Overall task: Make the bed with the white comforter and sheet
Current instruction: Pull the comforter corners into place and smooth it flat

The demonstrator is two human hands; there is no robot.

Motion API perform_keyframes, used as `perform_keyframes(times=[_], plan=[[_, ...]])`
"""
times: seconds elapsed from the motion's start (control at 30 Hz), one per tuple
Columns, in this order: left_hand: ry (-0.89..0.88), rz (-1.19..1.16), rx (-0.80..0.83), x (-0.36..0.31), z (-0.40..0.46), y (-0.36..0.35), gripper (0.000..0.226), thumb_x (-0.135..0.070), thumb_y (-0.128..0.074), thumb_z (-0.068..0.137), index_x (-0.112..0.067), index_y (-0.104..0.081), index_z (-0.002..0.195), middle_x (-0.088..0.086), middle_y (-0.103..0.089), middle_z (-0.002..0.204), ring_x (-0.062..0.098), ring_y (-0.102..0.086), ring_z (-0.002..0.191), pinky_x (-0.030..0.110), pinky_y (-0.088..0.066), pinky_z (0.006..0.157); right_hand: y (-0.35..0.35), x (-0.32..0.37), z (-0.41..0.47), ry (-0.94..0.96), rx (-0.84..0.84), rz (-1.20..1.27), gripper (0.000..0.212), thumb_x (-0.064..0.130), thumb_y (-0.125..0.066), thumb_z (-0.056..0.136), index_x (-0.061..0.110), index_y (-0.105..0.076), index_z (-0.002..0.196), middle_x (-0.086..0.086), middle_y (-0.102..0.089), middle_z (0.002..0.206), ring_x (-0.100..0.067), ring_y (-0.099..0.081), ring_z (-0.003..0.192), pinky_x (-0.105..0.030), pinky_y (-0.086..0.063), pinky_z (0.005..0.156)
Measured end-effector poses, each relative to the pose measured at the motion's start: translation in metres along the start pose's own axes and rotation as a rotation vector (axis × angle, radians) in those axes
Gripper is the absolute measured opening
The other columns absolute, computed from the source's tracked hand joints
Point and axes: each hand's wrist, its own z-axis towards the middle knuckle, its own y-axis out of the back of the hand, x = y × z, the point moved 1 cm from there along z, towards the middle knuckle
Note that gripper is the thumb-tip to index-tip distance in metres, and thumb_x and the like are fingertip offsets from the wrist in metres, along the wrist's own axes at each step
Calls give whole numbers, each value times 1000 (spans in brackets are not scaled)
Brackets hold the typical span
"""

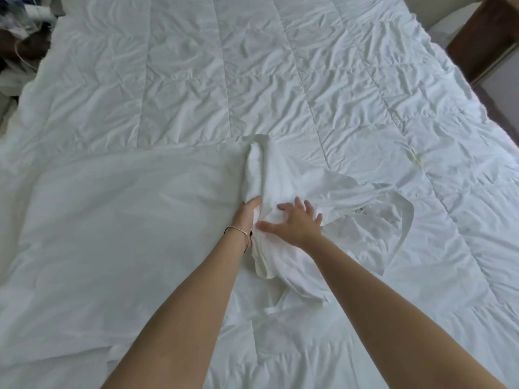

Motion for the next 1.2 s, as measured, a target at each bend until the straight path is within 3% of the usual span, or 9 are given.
perform_keyframes(times=[0.13, 0.3, 0.43, 0.53, 0.63, 0.73, 0.87, 1.03, 1.2], plan=[[-189, 55, -247, 13, 16, 0, 47, -39, -49, 93, -18, -49, 135, 6, -59, 131, 26, -57, 119, 46, -44, 104, 16, -23, 33, 17, -44, 92, 15, 31, -57, 83, 17, -62, 83, -2, -67, 81, -25, -61, 91, -41, -39, 102], [-289, 219, -641, 13, 24, -13, 38, -23, -39, 102, -2, -47, 132, 15, -55, 129, 29, -54, 116, 29, -43, 92, 83, -107, 67, -234, -464, 457, 13, 14, -43, 94, 7, -39, 104, -14, -48, 89, -37, -57, 94, -37, -38, 72], [-216, 208, -623, 3, 31, -42, 47, -38, -45, 100, 0, -40, 128, 16, -54, 126, 28, -54, 113, 31, -41, 91, 126, -133, 96, -240, -258, 809, 47, 22, -64, 90, 24, -32, 125, -8, -45, 93, -23, -51, 77, -27, -45, 58], [-183, 374, -439, 2, 29, -81, 79, -46, -75, 78, -10, -27, 128, 2, -48, 120, 18, -52, 102, 27, -41, 87, 109, -118, 94, 91, 31, 129, 103, 36, -85, 71, 36, -15, 147, -5, -26, 124, -17, -41, 105, -33, -46, 89], [-287, 625, -301, 5, 36, -103, 89, -20, -79, 74, -21, -20, 140, -4, -44, 123, 22, -54, 104, 31, -49, 86, 106, -124, 103, 384, 24, -489, 68, 27, -66, 84, 49, -36, 141, -4, -29, 122, -27, -55, 107, -38, -48, 85], [-326, 705, -301, -4, 40, -104, 81, -11, -64, 78, -27, -21, 145, 1, -50, 126, 32, -58, 101, 34, -51, 80, 152, -144, 137, 117, -391, -328, 34, 28, -55, 93, 31, -55, 127, -9, -40, 120, -35, -51, 114, -42, -44, 86], [-229, 800, -387, -6, 36, -65, 72, -31, -66, 83, -21, -28, 144, 7, -56, 129, 33, -56, 112, 33, -46, 88, 182, -155, 144, -349, -474, -396, 63, 16, -56, 88, 33, -34, 144, -12, -2, 158, -42, -13, 141, -55, -14, 114], [-200, 699, -302, 4, 21, -7, 61, -31, -65, 88, -17, -39, 141, 2, -53, 137, 24, -50, 124, 32, -40, 102, 95, -86, 85, 273, -326, -152, 51, 37, -71, 84, 28, -56, 132, -9, -23, 154, -37, -28, 137, -45, -27, 110], [-326, 628, -228, -16, -22, 41, 61, -27, -61, 91, -21, -34, 145, -7, -49, 140, 16, -49, 124, 32, -43, 102, -28, -10, -9, 279, 161, -107, 137, 83, -70, 49, 54, 28, 140, -6, 6, 161, -32, -5, 147, -57, -17, 115]])
